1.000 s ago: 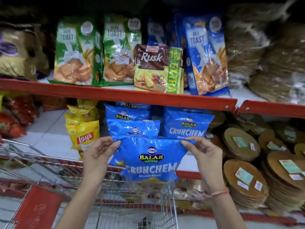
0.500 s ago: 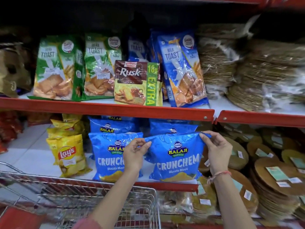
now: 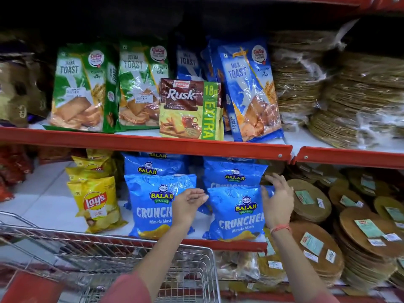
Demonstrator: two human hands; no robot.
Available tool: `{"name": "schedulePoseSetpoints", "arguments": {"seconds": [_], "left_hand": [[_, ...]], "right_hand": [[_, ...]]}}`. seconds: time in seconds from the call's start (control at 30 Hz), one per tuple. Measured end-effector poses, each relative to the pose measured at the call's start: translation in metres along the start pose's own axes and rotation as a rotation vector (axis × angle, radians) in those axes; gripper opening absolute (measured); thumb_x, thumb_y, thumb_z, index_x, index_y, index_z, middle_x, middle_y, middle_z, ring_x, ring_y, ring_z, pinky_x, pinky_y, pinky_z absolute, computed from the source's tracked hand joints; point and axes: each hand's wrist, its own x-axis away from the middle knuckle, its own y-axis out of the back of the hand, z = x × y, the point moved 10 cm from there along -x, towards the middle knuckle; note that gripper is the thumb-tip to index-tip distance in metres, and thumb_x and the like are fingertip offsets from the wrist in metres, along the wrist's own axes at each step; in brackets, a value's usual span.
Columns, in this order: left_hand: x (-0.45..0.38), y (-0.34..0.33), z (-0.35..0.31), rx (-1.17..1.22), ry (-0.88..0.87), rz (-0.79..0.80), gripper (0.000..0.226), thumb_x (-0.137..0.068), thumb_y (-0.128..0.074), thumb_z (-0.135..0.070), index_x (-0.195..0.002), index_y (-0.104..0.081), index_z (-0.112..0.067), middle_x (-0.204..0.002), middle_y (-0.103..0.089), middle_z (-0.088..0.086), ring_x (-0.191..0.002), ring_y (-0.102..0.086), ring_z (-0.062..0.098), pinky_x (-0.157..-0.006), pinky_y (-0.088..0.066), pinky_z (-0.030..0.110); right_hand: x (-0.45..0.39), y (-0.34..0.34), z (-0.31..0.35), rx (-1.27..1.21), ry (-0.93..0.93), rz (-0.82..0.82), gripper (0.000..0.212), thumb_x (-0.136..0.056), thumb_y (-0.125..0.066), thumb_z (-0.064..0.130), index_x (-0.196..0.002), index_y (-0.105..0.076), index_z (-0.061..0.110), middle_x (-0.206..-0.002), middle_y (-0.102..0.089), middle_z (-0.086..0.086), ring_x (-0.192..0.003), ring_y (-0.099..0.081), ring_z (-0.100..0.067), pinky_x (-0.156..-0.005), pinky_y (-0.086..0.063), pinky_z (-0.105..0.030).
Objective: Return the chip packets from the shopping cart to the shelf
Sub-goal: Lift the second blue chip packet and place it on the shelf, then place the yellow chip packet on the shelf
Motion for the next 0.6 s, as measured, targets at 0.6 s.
{"name": "schedulePoseSetpoints", "arguments": {"seconds": [0.6], "left_hand": [[-0.066,0.340,-0.057,-0.982,-0.240,-0.256,0.022,-0.079,-0.066,-0.015,-0.102,-0.068,-0.013,-0.105,-0.070,0.019,-0.090,-0.066,0.037,-0.075,-0.050,0.042]], "right_hand": [[0.130,-0.278,0.335,0.296,0.739,0.600,0.025,-0.088,-0.053,0.015,-0.109,-0.064,0.011,-0.104,-0.068,-0.016,-0.101,-0.061,-0.033,-0.079,-0.054,-0.041]]}}
